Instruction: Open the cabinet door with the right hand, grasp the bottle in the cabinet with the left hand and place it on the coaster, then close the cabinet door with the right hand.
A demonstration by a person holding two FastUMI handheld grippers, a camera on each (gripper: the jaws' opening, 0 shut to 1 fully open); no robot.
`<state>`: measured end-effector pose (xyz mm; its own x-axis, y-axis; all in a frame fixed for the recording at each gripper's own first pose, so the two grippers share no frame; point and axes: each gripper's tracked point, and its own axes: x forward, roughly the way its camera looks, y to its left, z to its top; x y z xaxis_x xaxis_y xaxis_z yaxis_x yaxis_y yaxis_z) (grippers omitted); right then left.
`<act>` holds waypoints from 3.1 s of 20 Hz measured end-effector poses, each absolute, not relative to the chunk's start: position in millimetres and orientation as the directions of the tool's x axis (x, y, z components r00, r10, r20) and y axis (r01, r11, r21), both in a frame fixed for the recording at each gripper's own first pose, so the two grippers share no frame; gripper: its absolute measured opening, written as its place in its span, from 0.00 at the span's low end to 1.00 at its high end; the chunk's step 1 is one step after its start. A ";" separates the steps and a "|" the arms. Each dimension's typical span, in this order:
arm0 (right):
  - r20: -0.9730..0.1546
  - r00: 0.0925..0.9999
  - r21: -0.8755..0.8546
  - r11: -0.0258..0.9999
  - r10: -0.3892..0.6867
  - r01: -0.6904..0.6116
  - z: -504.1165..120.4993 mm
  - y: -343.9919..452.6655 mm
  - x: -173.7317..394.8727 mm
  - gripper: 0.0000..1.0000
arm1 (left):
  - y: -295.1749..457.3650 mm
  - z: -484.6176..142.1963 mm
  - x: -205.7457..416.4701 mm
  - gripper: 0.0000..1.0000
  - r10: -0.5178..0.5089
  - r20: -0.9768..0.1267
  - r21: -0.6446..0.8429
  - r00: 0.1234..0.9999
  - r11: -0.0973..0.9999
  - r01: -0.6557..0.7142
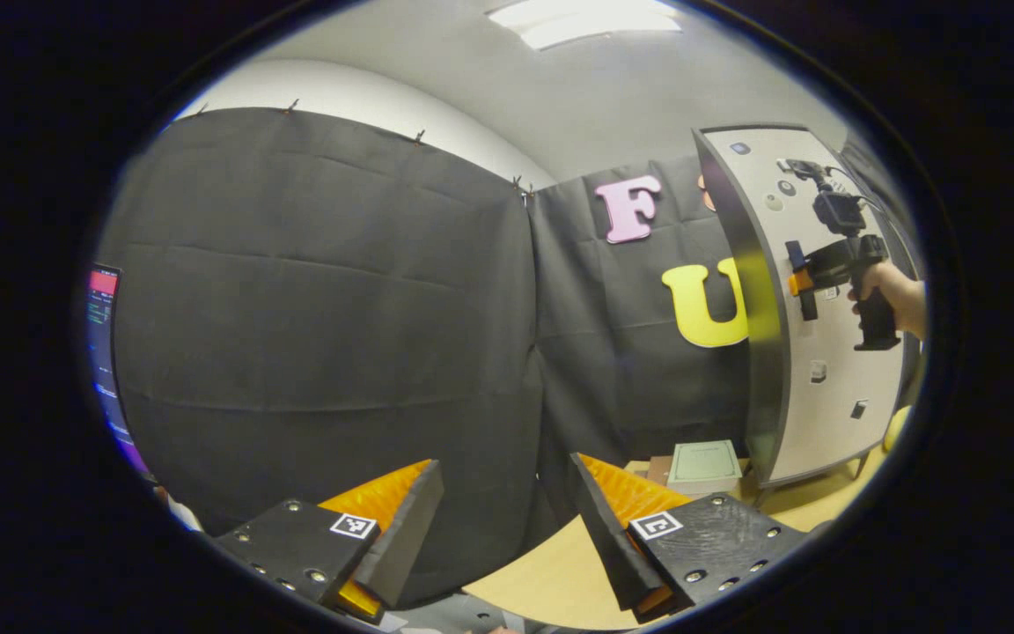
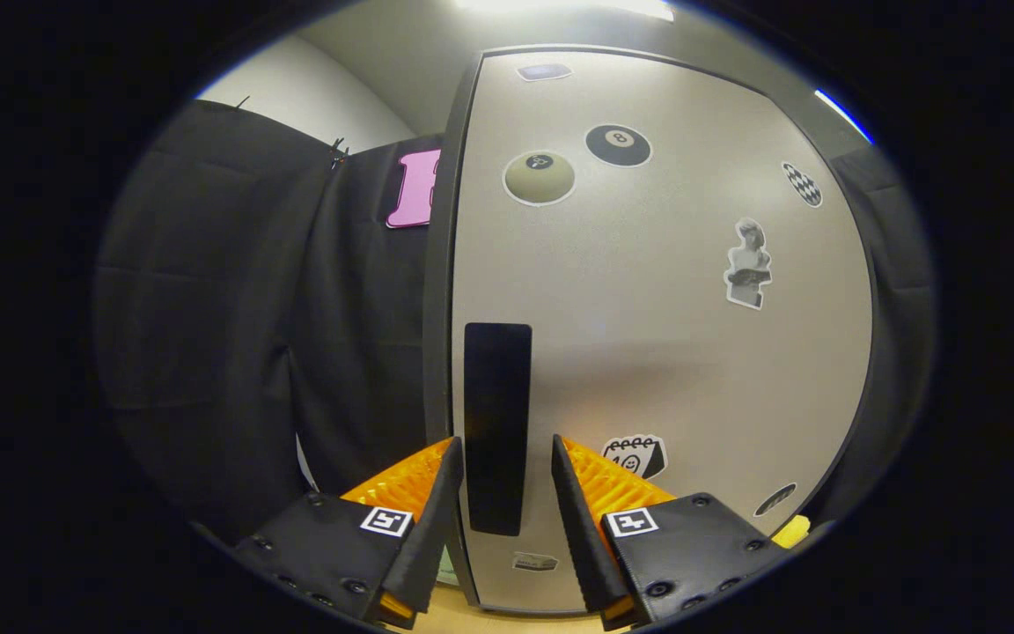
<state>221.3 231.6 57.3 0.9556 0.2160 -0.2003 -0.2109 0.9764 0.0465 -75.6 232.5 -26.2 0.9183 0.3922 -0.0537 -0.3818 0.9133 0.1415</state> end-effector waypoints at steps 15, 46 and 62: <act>-0.303 0.915 0.105 0.964 0.266 -0.245 52.2 234.9 214.9 0.15 | 229.1 -16.4 -62.1 0.89 0.352 -0.027 0.125 0.935 0.930 -0.347; -0.308 0.746 0.197 0.807 0.590 -0.557 60.8 210.5 197.3 0.15 | 32.4 -9.1 -12.4 0.89 0.011 -0.026 0.130 1.000 0.991 -0.008; -0.294 0.644 0.233 0.707 0.706 -0.668 56.5 186.9 191.9 0.14 | -95.4 -2.4 16.6 0.87 -0.108 -0.019 0.102 0.994 0.989 0.109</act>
